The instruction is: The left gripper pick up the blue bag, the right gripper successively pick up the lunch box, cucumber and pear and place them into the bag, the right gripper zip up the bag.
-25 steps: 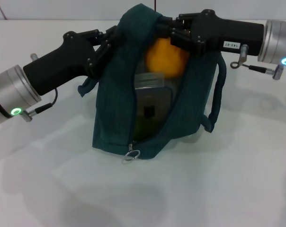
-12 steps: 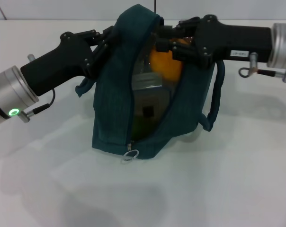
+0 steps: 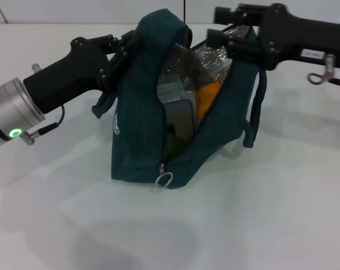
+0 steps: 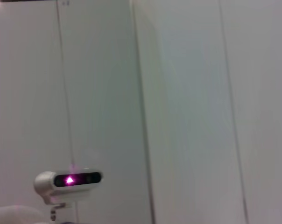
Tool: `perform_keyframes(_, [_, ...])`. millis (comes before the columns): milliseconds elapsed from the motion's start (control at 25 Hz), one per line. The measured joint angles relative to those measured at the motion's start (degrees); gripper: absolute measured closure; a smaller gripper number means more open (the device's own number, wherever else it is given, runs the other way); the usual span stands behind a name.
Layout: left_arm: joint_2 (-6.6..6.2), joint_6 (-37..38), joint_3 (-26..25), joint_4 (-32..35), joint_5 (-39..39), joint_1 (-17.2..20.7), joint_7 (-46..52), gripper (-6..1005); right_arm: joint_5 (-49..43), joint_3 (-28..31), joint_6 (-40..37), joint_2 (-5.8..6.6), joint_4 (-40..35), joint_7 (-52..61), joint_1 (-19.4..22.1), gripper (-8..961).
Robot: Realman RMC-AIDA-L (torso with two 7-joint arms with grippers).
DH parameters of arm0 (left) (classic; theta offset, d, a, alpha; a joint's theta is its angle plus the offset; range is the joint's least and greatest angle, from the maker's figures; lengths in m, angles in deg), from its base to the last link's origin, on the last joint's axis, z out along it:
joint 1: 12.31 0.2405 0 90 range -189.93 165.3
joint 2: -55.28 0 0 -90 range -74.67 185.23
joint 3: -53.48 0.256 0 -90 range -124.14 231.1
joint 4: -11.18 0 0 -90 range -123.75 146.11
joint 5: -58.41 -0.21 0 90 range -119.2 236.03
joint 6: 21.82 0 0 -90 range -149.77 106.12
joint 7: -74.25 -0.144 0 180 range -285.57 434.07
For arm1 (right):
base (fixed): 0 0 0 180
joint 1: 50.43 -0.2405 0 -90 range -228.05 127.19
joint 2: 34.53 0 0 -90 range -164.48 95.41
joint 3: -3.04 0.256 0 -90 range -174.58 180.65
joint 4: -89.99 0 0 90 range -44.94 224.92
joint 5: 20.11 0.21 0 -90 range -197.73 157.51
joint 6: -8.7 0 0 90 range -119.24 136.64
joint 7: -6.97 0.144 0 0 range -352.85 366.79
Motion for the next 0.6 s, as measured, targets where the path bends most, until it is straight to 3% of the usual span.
perform_keyframes(160, [0.0, 0.01, -0.13, 0.01, 0.01, 0.12, 0.0, 932, -1.47, 0.49, -0.53, 0.88, -3.03, 2.31, 3.24, 480])
perform_keyframes(320, [0.0, 0.0, -0.18, 0.01, 0.01, 0.16, 0.0, 932, -9.7, 0.55, -6.52, 4.0, -6.52, 7.52, 5.94, 476])
perform_keyframes(440, [-0.03, 0.01, -0.24, 0.01, 0.01, 0.16, 0.0, 932, -15.41, 0.61, -9.47, 5.53, -6.38, 10.3, 6.1, 482])
perform_keyframes(600, [-0.04, 0.0, -0.26, 0.0, 0.01, 0.15, 0.0, 932, -20.29, 0.69, -6.03, 4.86, -3.54, 11.96, 6.14, 490])
